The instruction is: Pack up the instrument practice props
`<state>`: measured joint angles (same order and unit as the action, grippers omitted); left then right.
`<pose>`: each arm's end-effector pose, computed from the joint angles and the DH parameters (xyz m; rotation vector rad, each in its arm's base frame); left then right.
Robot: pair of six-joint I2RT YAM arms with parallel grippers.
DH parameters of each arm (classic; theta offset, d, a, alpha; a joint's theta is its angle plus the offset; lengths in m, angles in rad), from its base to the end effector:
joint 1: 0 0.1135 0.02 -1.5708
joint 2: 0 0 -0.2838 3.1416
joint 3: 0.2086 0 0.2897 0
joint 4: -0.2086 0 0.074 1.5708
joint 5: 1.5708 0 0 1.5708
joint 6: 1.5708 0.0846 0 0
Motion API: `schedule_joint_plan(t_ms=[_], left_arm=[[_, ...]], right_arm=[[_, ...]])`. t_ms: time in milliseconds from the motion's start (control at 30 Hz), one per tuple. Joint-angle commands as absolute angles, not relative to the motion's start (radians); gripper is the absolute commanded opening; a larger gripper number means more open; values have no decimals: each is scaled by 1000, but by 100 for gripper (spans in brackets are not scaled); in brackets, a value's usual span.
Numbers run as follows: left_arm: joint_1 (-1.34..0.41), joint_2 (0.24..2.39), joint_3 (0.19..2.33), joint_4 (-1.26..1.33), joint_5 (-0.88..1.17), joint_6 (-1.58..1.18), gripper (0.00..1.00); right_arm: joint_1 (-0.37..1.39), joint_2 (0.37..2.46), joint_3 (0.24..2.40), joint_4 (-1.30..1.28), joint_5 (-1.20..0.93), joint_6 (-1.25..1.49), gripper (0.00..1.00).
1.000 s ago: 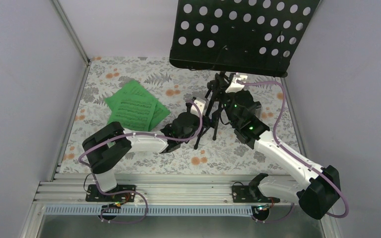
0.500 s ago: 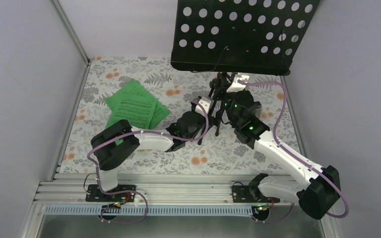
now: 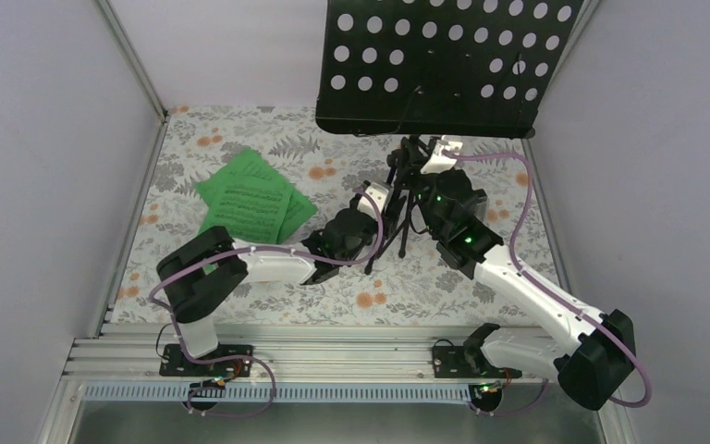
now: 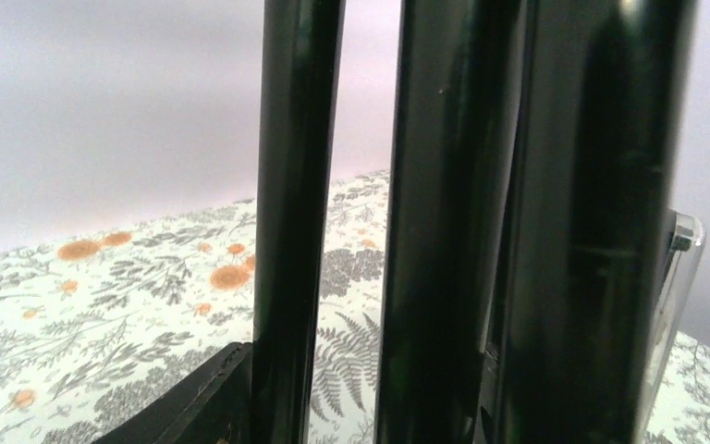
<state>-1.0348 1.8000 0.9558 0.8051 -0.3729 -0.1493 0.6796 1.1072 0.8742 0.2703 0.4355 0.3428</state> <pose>0.2667 -0.3886 0.2119 0.4274 1.5855 -0.6142 0.2817 0.1817 0.3659 0.0892 1.5538 0.4776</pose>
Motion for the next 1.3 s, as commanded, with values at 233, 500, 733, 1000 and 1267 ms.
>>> schedule_joint_plan(t_ms=[233, 500, 733, 1000, 1267], left_arm=[[-1067, 1484, 783, 572, -135, -266, 47], [-1068, 1377, 689, 477, -25, -412, 45], [-1068, 1373, 668, 407, 10, -493, 41], [-1068, 1391, 629, 402, 16, -557, 40], [-1066, 1449, 621, 443, 19, -607, 41]], right_arm=[[723, 1112, 1045, 388, 340, 519, 4], [722, 1221, 1078, 298, 320, 550, 4], [721, 1342, 1097, 208, 299, 558, 4], [719, 1464, 1040, 223, 300, 578, 4], [718, 1597, 1046, 248, 334, 561, 4]])
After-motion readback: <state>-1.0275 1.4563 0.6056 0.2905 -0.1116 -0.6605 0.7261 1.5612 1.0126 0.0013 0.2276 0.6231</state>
